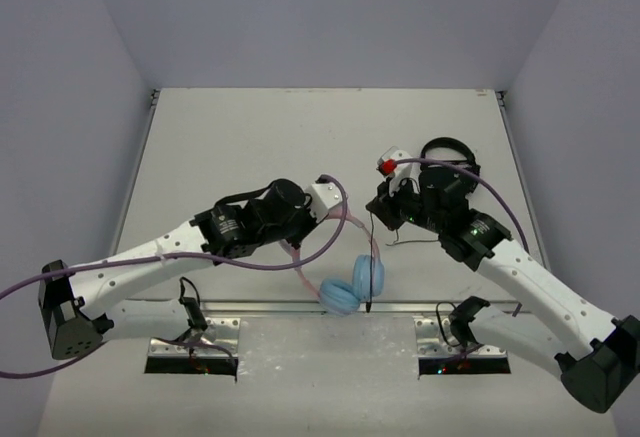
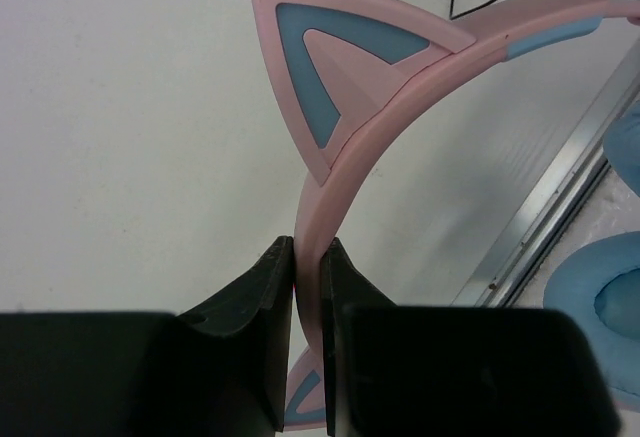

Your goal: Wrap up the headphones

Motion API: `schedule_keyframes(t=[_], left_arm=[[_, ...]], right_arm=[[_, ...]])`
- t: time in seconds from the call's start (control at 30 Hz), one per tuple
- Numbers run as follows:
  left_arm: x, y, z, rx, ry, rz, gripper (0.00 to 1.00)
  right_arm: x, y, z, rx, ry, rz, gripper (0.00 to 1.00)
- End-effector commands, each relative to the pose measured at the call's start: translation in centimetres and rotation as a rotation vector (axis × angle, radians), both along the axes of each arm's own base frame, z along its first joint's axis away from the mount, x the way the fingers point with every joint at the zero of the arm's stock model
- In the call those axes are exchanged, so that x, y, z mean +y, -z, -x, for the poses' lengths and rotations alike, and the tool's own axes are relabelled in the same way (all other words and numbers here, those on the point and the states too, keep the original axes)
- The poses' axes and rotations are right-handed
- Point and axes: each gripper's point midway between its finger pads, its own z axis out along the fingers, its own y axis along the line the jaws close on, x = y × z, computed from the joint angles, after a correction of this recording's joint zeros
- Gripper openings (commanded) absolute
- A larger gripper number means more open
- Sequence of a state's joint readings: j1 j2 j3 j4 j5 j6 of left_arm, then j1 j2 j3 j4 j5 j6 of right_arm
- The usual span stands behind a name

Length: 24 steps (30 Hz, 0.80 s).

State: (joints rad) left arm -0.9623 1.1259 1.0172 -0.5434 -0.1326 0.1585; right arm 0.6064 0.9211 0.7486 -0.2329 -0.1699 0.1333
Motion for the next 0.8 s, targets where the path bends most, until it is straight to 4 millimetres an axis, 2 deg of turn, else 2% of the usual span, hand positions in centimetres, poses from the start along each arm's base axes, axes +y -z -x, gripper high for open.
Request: schedule_keyframes(t=[0.0, 0.17, 0.27, 0.37, 0.47, 0.5, 0.53, 0.57, 0.6, 0.63, 0.67, 0.7, 0.73, 0.77], left_arm=[[-3.3, -3.3, 1.3, -0.018, 0.107, 0.116, 0.00], [-3.5, -4.2, 1.9, -0.020, 0.122, 0.135, 0.00], [-3.3, -4.2, 1.6, -0.026, 0.104, 0.126, 0.00], [-3.8, -5.1, 2.6, -0.008, 0.157, 0.161, 0.00], [-3.6, -7.0, 2.8, -0.039, 0.150, 0.224, 0.00], [-3.3, -8.6, 2.9, -0.068, 0.145, 0.273, 0.00], [-3.1, -9.3, 2.7, -0.088, 0.124, 0.301, 0.00], [-2.8, -10.1, 2.7, -0.091, 0.101, 0.340, 0.00], [-2.3, -12.2, 2.6, -0.131, 0.074, 0.412, 0.00], [-1.6, -13.1, 2.2, -0.153, 0.021, 0.447, 0.00], [-1.3, -13.9, 2.4, -0.150, 0.005, 0.486, 0.01], [-0.8, -15.7, 2.8, -0.157, -0.008, 0.562, 0.00], [-0.5, -16.4, 3.0, -0.159, -0.015, 0.598, 0.00], [-0.4, -16.9, 3.3, -0.146, -0.020, 0.636, 0.00]], right_arm=[[0.0, -1.0, -0.8, -0.042, 0.028, 0.051, 0.01], [-0.6, 0.7, -1.2, -0.004, 0.111, 0.072, 0.01], [-0.9, 0.7, -1.5, 0.023, 0.165, 0.049, 0.01], [-0.7, 0.8, -1.7, 0.048, 0.179, 0.051, 0.01], [0.4, 1.0, -1.3, 0.063, 0.120, 0.028, 0.01], [0.8, 1.0, -1.0, 0.064, 0.095, 0.011, 0.01], [1.6, 1.8, -0.1, 0.083, 0.031, -0.010, 0.01], [2.5, 0.7, 0.1, 0.052, -0.008, -0.068, 0.01], [3.0, 0.3, 0.5, 0.041, -0.042, -0.099, 0.01], [4.0, 0.4, 1.7, 0.046, -0.127, -0.137, 0.01], [4.8, -1.6, 1.8, -0.026, -0.171, -0.204, 0.02], [5.1, -2.2, 2.1, -0.045, -0.199, -0.235, 0.02], [5.5, -2.6, 2.7, -0.055, -0.239, -0.265, 0.07], [6.0, -4.4, 2.8, -0.109, -0.260, -0.320, 0.11]])
